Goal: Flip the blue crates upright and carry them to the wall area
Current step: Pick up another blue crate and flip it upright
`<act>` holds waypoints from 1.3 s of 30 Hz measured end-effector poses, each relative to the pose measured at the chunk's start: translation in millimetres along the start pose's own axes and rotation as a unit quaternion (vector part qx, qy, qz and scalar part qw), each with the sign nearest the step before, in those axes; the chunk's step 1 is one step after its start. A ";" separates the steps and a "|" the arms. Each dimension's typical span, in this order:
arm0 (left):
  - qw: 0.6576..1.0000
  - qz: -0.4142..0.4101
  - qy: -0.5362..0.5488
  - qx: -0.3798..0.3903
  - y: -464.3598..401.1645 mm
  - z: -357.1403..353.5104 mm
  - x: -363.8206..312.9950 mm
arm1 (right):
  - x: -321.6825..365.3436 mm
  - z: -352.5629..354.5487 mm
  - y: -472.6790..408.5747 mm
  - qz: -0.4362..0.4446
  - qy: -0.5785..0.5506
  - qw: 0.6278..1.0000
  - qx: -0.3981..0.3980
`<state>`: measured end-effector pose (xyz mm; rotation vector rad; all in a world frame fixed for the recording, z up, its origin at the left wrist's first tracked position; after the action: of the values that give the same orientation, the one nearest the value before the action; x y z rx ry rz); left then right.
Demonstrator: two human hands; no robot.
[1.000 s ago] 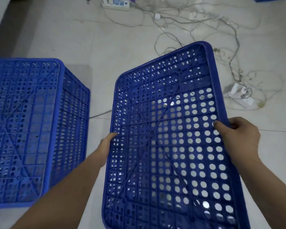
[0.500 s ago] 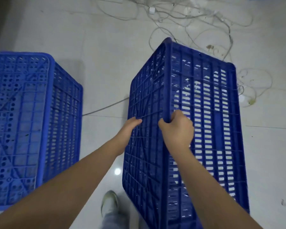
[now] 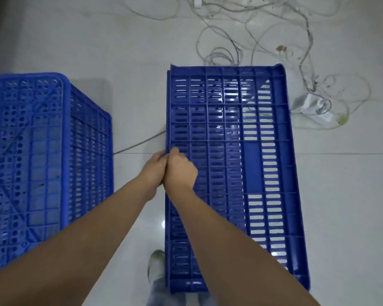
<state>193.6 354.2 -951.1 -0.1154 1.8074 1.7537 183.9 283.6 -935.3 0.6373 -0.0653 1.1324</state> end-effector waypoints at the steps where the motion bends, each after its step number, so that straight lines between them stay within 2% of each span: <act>1: 1.000 0.004 0.009 -0.005 2.0 2.1 2.5 | 0.8 -1.2 1.5 -0.004 -0.003 1.000 0.006; 3: 1.000 0.010 0.022 -0.012 2.9 3.3 9.0 | -1.3 -0.3 2.2 0.000 -0.031 0.999 0.034; 6: 1.000 0.007 0.024 -0.013 8.9 -3.6 11.0 | -15.9 14.5 9.5 0.067 -0.131 0.986 0.081; 8: 1.000 -0.013 0.006 -0.020 13.1 -8.7 10.6 | -44.9 35.9 20.2 0.082 -0.154 0.983 0.058; 11: 0.997 -0.026 -0.027 -0.065 23.2 -13.7 10.3 | -118.3 82.7 36.9 -0.015 -0.150 0.987 -0.062; 13: 0.991 -0.040 -0.067 -0.108 32.9 -16.0 9.8 | -168.6 116.2 49.3 -0.116 -0.175 0.964 -0.164; 14: 0.987 -0.052 -0.089 -0.122 37.6 -17.8 10.6 | -193.9 125.9 54.3 -0.187 -0.203 0.942 -0.190; 16: 0.978 -0.086 -0.143 -0.123 45.4 -25.5 14.3 | -237.6 125.4 60.3 -0.320 -0.293 0.886 -0.167; 18: 0.965 -0.099 -0.217 -0.105 48.2 -36.5 21.1 | -259.7 102.1 62.2 -0.368 -0.404 0.834 -0.075; 20: 0.942 -0.080 -0.310 -0.101 47.5 -43.5 29.9 | -266.1 77.1 65.8 -0.367 -0.446 0.817 -0.006; 22: 0.915 -0.078 -0.375 -0.125 45.3 -46.6 32.3 | -270.6 69.9 64.9 -0.340 -0.429 0.837 -0.012; 24: 0.893 -0.076 -0.418 -0.146 43.1 -49.1 32.9 | -275.1 67.5 61.0 -0.319 -0.437 0.841 -0.009; 28: 0.874 -0.060 -0.448 -0.182 43.2 -52.0 31.5 | -273.0 71.0 61.3 -0.305 -0.478 0.823 0.036; 31: 0.863 -0.055 -0.459 -0.202 44.3 -42.0 30.5 | -255.4 78.3 65.7 -0.289 -0.494 0.819 0.033; 36: 0.863 -0.011 -0.453 -0.225 32.5 3.5 34.4 | -208.0 75.6 68.4 -0.226 -0.529 0.818 0.012; 39: 0.902 0.021 -0.363 -0.231 26.2 36.0 35.6 | -171.4 69.2 66.0 -0.194 -0.512 0.837 -0.023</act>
<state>165.6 403.1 -942.7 0.3507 0.8542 1.8821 69.8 125.7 -911.3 1.1011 -0.8433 0.2927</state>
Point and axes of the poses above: each hand's wrist, its own y-axis away from the middle knuckle, its own z-axis out of the back of the hand, x = y × z, the point moved 6 cm from there along -y, towards the middle knuckle, and after that the axes turned 6 degrees about z, right-handed, at the moved point
